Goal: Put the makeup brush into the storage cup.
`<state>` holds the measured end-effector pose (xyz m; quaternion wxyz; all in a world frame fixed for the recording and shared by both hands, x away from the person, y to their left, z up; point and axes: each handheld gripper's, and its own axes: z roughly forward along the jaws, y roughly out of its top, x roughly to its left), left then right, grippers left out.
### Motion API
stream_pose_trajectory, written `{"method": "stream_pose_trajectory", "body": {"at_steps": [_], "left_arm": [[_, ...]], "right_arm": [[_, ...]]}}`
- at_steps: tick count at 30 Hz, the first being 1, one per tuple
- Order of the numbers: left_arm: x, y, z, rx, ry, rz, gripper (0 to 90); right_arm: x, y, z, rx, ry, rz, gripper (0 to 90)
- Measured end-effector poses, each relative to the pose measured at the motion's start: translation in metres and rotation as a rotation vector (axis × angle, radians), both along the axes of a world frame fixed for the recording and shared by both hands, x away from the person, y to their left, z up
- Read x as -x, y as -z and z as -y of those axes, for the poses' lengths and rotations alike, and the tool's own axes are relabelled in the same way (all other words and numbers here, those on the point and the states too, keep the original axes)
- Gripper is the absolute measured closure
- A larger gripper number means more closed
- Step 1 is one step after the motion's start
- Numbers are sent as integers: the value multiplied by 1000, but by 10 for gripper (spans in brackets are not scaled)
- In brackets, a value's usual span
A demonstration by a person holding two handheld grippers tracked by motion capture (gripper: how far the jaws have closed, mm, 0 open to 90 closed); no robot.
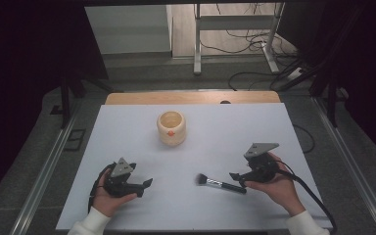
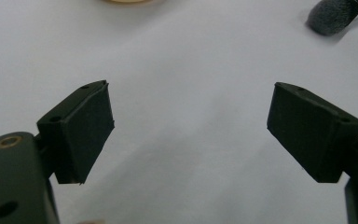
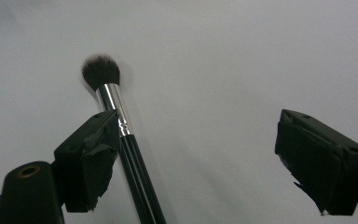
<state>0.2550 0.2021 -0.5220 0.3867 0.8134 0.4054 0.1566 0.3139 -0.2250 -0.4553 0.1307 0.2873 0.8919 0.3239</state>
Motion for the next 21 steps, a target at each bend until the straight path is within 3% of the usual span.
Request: {"method": "stream_pose_trajectory", "body": {"at_steps": [10, 21], "left_arm": [[0, 0, 1, -3, 4, -2, 150], [0, 0, 1, -3, 4, 1, 149]], "right_arm": [[0, -5, -17, 44, -50, 4, 149], [-4, 3, -40, 113, -94, -9, 162]]}}
